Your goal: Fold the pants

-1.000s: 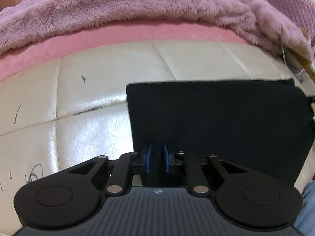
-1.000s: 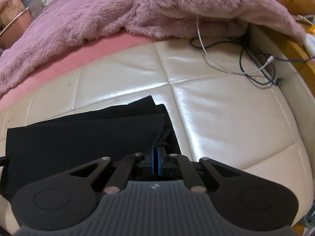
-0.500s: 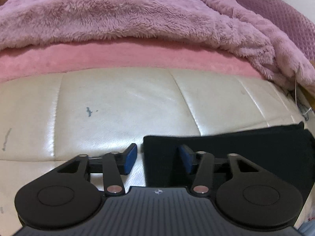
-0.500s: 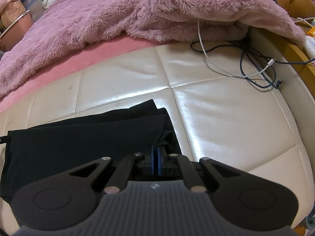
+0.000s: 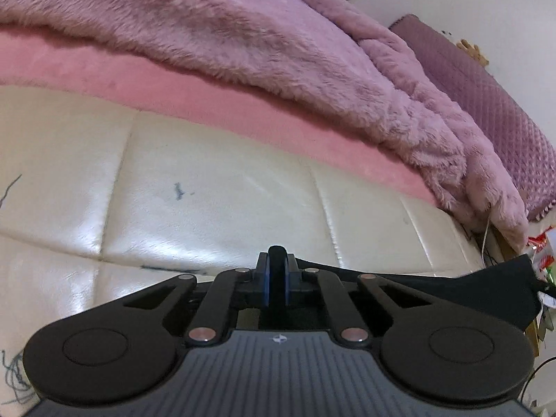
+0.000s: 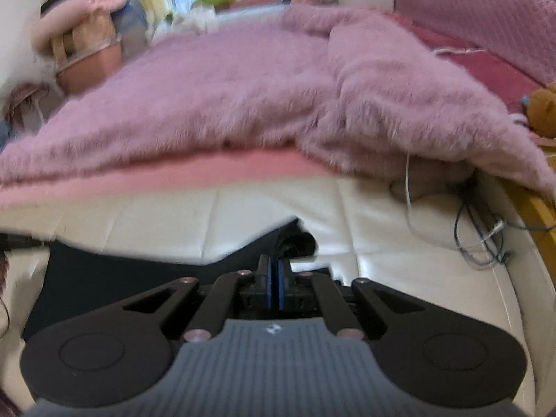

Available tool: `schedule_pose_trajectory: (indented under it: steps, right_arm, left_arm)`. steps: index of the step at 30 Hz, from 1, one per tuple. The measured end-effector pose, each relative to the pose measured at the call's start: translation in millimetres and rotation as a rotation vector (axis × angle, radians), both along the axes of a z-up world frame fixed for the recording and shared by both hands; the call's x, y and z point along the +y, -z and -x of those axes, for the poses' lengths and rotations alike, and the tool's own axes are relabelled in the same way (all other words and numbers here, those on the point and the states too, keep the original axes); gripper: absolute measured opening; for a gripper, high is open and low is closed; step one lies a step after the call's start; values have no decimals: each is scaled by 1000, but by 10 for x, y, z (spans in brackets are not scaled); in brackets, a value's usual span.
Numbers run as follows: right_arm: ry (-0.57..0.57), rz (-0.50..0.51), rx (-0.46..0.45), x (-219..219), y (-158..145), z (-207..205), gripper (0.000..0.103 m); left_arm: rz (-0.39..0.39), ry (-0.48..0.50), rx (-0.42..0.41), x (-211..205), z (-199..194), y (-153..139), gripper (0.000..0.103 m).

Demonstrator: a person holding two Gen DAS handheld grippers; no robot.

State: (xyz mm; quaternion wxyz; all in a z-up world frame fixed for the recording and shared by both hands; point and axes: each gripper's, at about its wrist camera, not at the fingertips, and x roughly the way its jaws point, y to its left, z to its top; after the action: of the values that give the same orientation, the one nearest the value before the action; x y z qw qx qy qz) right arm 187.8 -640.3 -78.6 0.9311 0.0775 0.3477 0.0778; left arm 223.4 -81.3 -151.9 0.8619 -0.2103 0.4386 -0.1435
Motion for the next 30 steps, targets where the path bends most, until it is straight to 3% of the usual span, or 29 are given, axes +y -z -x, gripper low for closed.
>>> schedule_pose_trajectory:
  steps: [4,11,14,16,20,25,27,30]
  right_arm:
    - [28,82,104,-50,369,-273,0]
    - [61,88,201,-61,908,-507,0]
    - [83,69,212,-116,906,-529,1]
    - [118,79,225,-136,860,-512,24]
    - [163,144,211,-161,746,-394,24]
    - [87,83,112,-55,604,-36,24]
    - [71,96,108,21,640,26,24]
    - [63,91,125,77,728,37,24]
  left_arm:
    - [3,-19,20,48,-9,69,7]
    - [-57,-2,29,-22,-16,109,8]
    - [-75,-4,38,-40,-10,88,16]
    - [-91,-22,42,-20,20,45,20]
    - [-92,-18,41,34,248,-101,21]
    - [-96,126,-11,-143,741,-302,20]
    - [-94,184,5,-226,898,-299,16]
    - [-157,224,27,-304,1044,-212,12]
